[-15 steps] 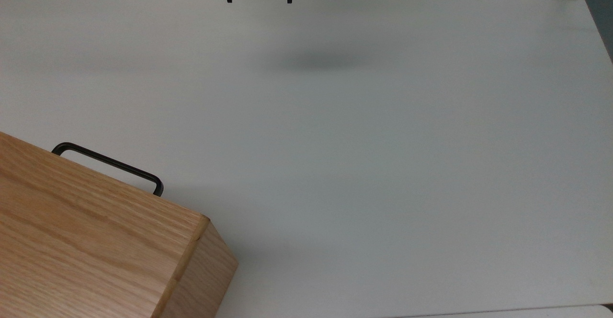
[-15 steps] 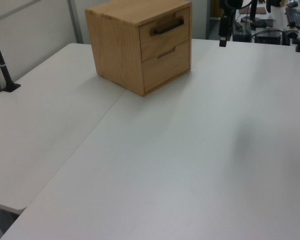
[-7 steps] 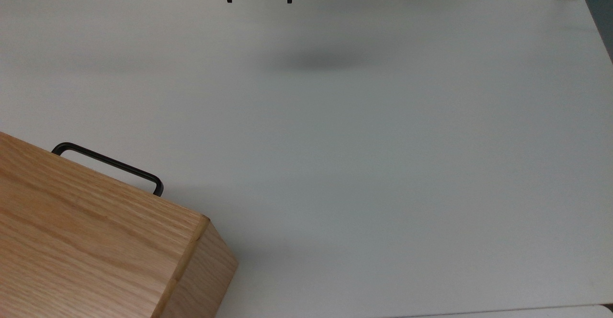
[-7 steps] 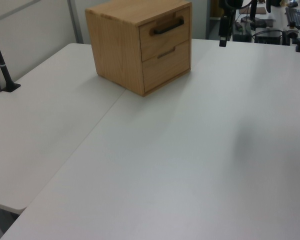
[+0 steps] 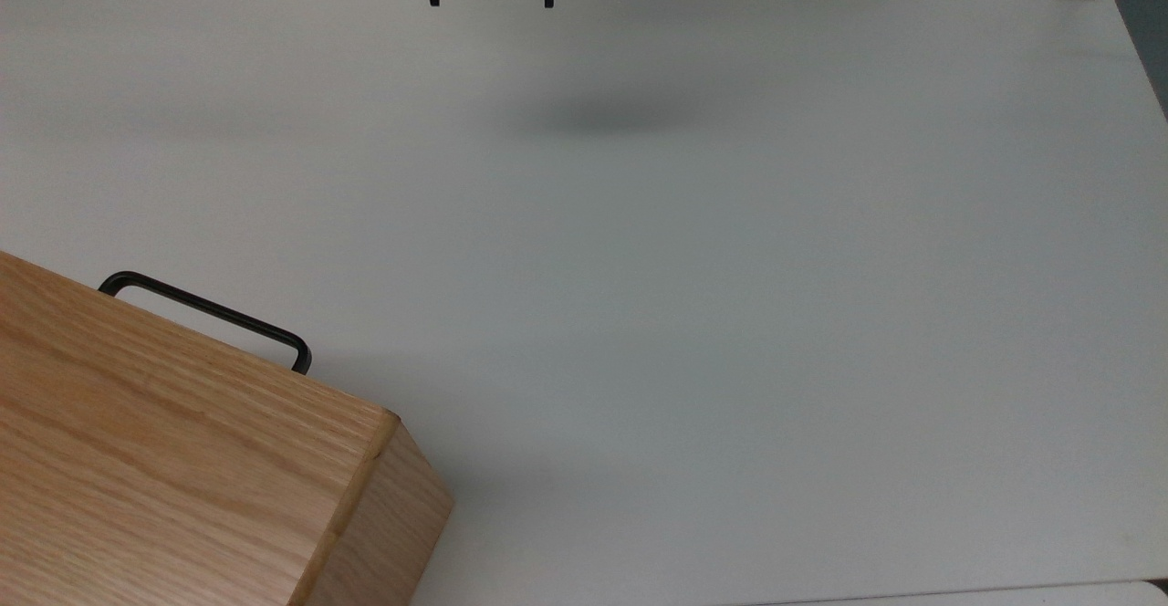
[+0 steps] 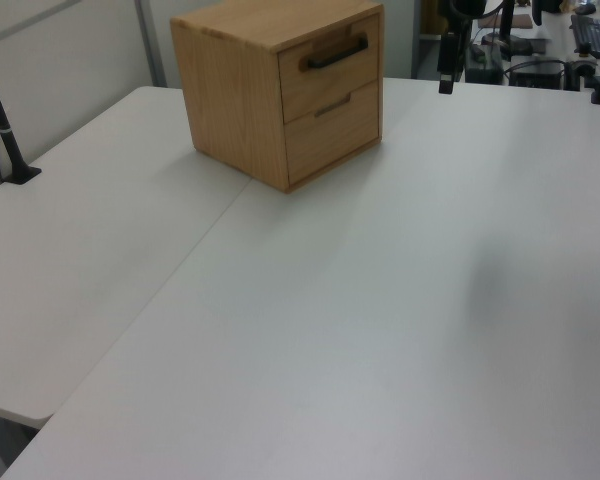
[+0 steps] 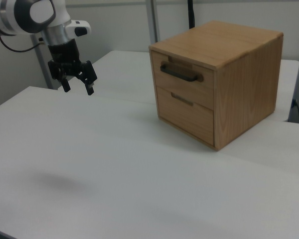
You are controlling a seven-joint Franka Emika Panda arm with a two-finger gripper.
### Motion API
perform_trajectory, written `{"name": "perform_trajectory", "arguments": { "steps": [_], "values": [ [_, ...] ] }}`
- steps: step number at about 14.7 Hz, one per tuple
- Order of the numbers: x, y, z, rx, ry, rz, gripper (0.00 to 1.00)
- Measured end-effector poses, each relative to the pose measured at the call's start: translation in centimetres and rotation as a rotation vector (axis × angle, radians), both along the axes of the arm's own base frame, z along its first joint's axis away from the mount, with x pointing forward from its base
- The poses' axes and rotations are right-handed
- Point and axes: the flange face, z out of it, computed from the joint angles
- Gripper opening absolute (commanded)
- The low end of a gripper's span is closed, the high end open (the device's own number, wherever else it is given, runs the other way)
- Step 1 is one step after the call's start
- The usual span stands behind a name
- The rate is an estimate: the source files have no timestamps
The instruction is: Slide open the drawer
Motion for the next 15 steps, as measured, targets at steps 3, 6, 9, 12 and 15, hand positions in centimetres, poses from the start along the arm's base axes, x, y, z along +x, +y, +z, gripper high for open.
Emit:
{"name": "perform_trajectory", "arguments": {
  "steps": [3, 6, 9, 12, 15],
  "values": [
    [0.0, -0.4, 0.0, 0.002, -0.001, -0.050, 1.00],
    [0.2, -0.5, 0.1, 0.016, -0.023, -0.272, 1.00],
    [2.5, -0.7, -0.5, 0.073, -0.139, -0.659, 1.00],
    [6.3, -3.6, -2.9, 0.163, -0.255, -0.964, 0.94],
    [8.3, -6.5, -3.6, 0.268, -0.336, -1.176, 0.93]
  ]
}}
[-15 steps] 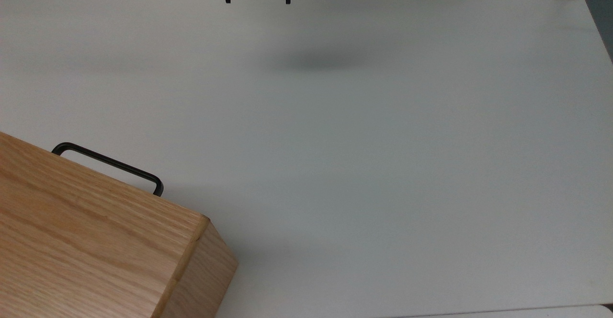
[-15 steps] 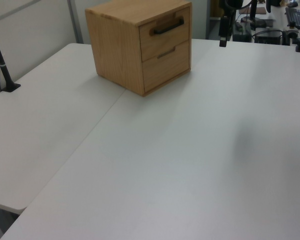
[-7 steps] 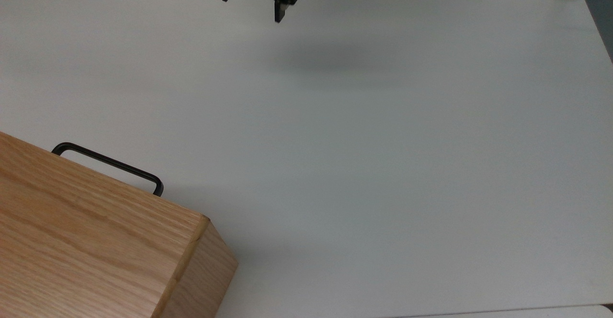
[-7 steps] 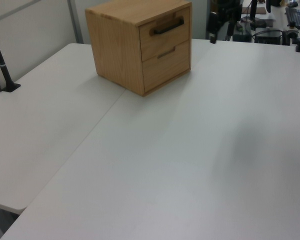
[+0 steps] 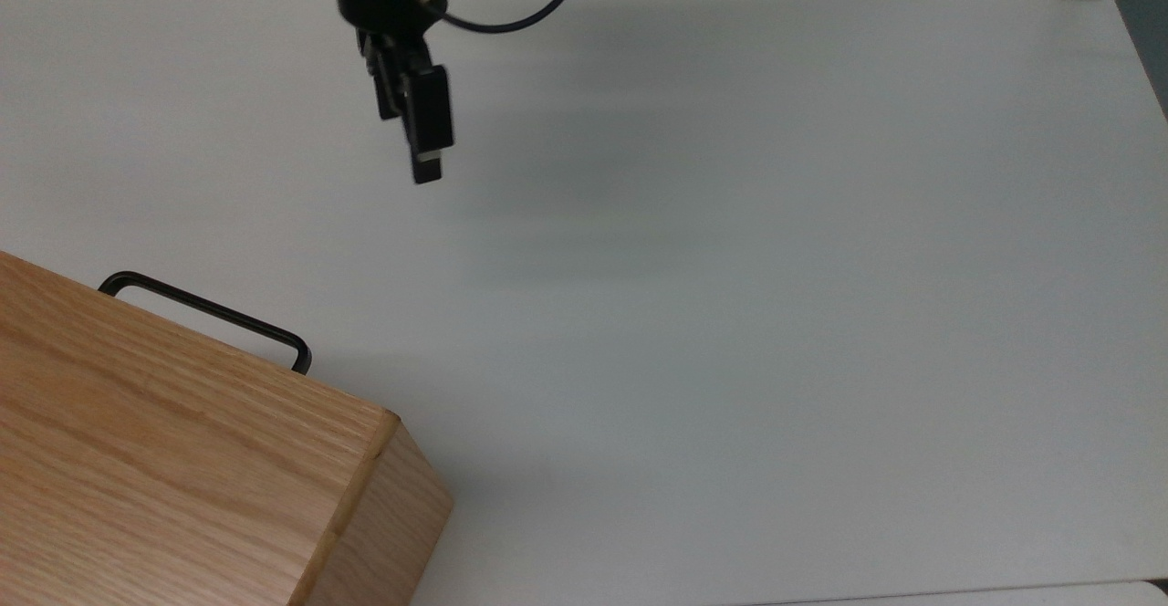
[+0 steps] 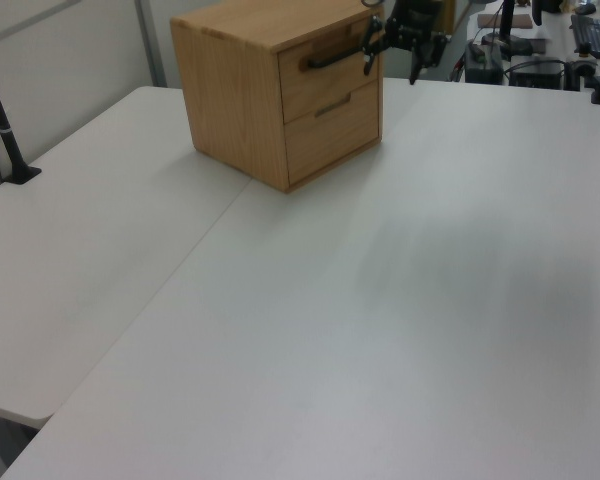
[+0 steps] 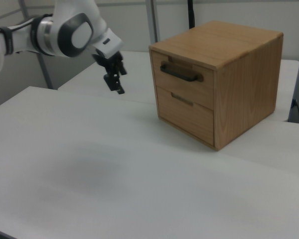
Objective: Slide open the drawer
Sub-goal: 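Move the open gripper down to the upper drawer's dark bar handle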
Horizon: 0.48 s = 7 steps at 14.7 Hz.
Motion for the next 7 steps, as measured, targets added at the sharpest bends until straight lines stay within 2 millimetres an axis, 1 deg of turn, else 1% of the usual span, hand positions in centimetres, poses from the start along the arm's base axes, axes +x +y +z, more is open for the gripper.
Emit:
{"name": "perform_trajectory", "arguments": {
  "steps": [2, 3, 4, 5, 6, 7],
  "values": [
    [1.0, -2.1, 0.3, 0.071, -0.059, -0.089, 0.98],
    [1.5, -3.1, 0.3, 0.098, -0.072, -0.121, 0.97],
    [2.2, -4.5, 0.4, 0.129, -0.090, -0.167, 0.93],
    [2.8, -5.3, 0.5, 0.142, -0.109, -0.197, 0.88],
    [3.5, -6.0, 0.5, 0.147, -0.129, -0.220, 0.79],
    [4.3, -6.5, 0.6, 0.148, -0.149, -0.233, 0.71]
  ]
}}
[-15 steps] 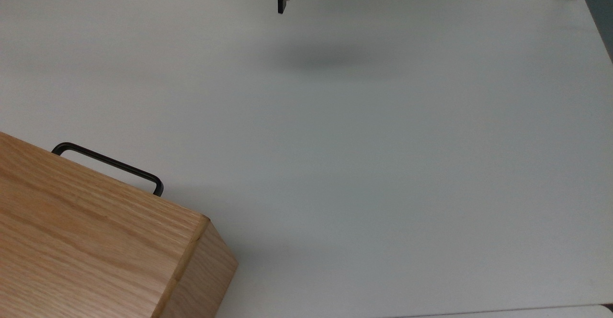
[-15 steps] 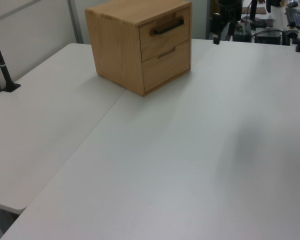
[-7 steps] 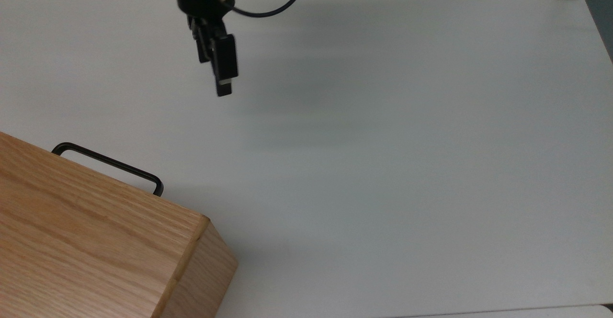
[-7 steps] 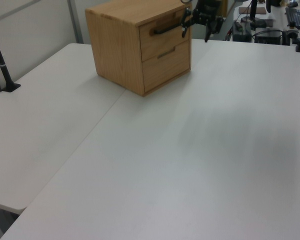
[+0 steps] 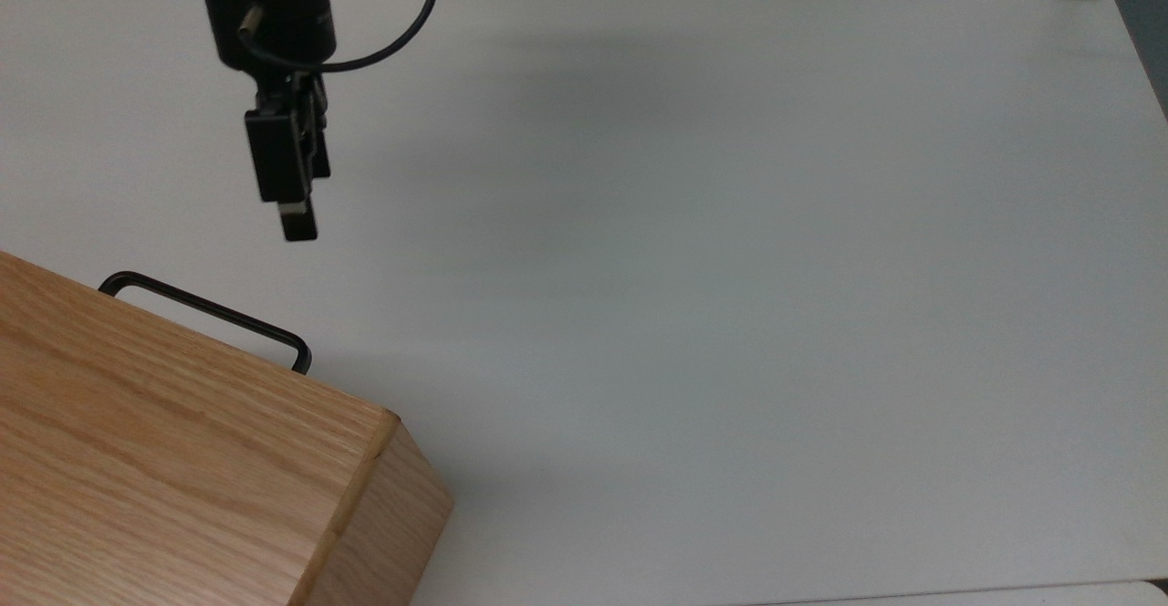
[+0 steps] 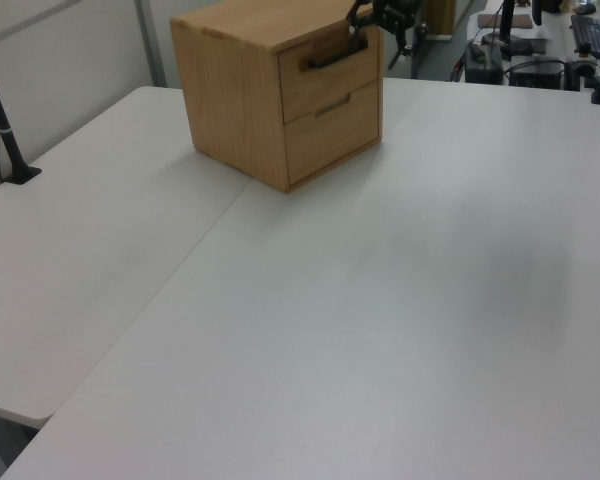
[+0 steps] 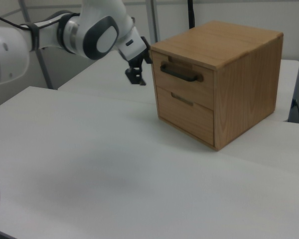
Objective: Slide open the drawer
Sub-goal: 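Move the open gripper down to the upper drawer's dark bar handle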
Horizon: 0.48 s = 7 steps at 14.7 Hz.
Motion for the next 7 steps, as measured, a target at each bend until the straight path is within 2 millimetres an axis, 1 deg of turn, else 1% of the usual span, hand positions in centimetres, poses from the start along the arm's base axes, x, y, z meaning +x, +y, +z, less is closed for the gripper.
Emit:
{"name": "perform_trajectory", "arguments": {
  "steps": [2, 4, 7],
  "values": [
    [1.5, -0.5, -0.3, 0.007, -0.050, -0.037, 0.66],
    [2.6, -1.3, -1.0, 0.021, -0.092, -0.092, 0.58],
    [3.6, -2.3, -2.3, 0.022, -0.128, -0.130, 0.57]
  ]
}}
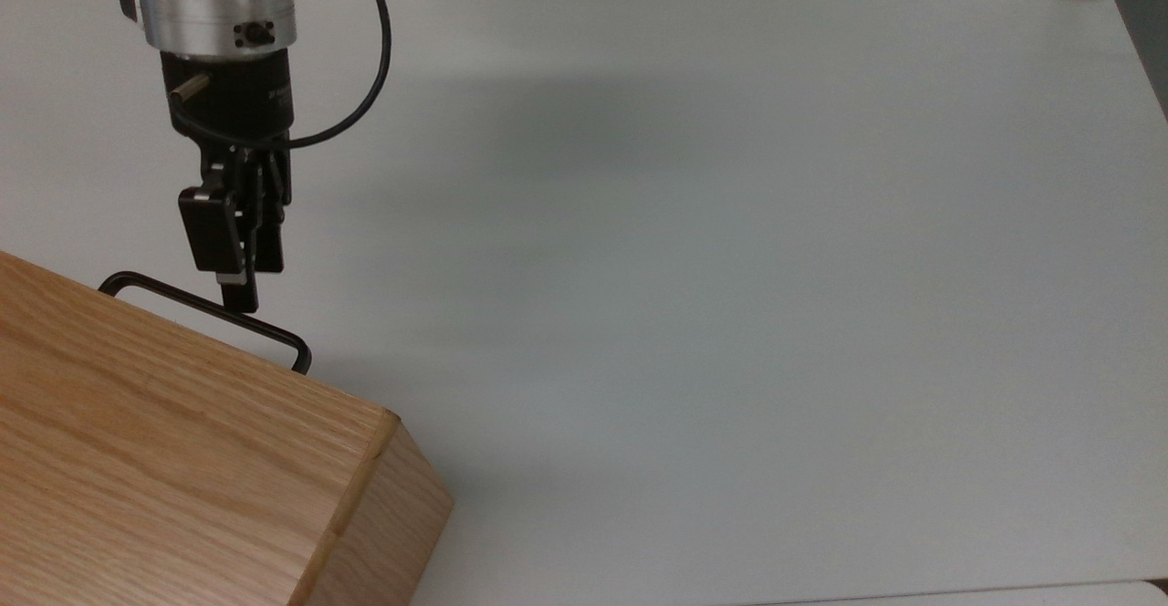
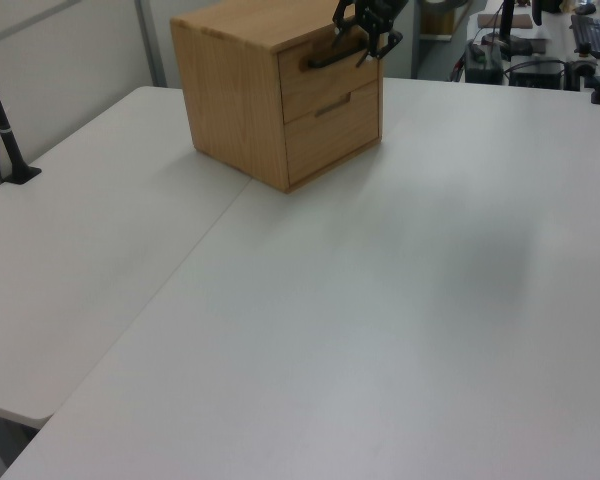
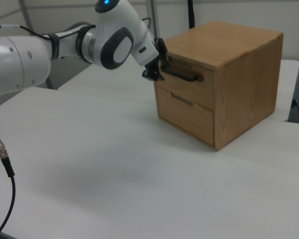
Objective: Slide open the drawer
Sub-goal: 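Move the open gripper down to the upper drawer's dark bar handle, then close the gripper around the dark bar handle, then pull the handle straight out, sliding the upper drawer open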
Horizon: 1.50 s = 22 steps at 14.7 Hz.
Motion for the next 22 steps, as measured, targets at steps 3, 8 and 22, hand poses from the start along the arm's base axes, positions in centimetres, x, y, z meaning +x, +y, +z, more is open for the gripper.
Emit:
{"name": "perform_trajectory", "arguments": {
  "steps": [3, 8, 22],
  "values": [
    [0.8, -0.3, -0.7, -0.004, -0.025, -0.010, 0.56],
    [1.6, -1.3, -1.7, -0.015, -0.063, -0.029, 0.39],
    [1.6, -1.0, -2.1, -0.036, -0.050, -0.036, 0.13]
  ]
}}
